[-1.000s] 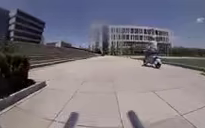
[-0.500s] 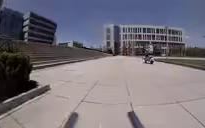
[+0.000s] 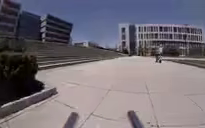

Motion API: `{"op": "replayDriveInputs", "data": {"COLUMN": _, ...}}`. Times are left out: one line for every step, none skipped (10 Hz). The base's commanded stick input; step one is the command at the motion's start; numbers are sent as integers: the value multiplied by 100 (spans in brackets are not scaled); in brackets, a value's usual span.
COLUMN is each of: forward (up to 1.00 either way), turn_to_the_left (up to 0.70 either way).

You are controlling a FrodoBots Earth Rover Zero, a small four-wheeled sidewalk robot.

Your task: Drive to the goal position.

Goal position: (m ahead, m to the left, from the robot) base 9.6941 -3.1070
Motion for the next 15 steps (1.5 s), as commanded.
{"op": "replayDriveInputs", "data": {"forward": 70, "turn_to_the_left": 0}}
{"op": "replayDriveInputs", "data": {"forward": 70, "turn_to_the_left": -1}}
{"op": "replayDriveInputs", "data": {"forward": 70, "turn_to_the_left": -24}}
{"op": "replayDriveInputs", "data": {"forward": 70, "turn_to_the_left": -27}}
{"op": "replayDriveInputs", "data": {"forward": 70, "turn_to_the_left": -27}}
{"op": "replayDriveInputs", "data": {"forward": 70, "turn_to_the_left": -27}}
{"op": "replayDriveInputs", "data": {"forward": 70, "turn_to_the_left": -27}}
{"op": "replayDriveInputs", "data": {"forward": 70, "turn_to_the_left": -16}}
{"op": "replayDriveInputs", "data": {"forward": 70, "turn_to_the_left": 0}}
{"op": "replayDriveInputs", "data": {"forward": 70, "turn_to_the_left": 0}}
{"op": "replayDriveInputs", "data": {"forward": 70, "turn_to_the_left": 0}}
{"op": "replayDriveInputs", "data": {"forward": 70, "turn_to_the_left": 0}}
{"op": "replayDriveInputs", "data": {"forward": 70, "turn_to_the_left": 0}}
{"op": "replayDriveInputs", "data": {"forward": 70, "turn_to_the_left": -6}}
{"op": "replayDriveInputs", "data": {"forward": 70, "turn_to_the_left": -23}}
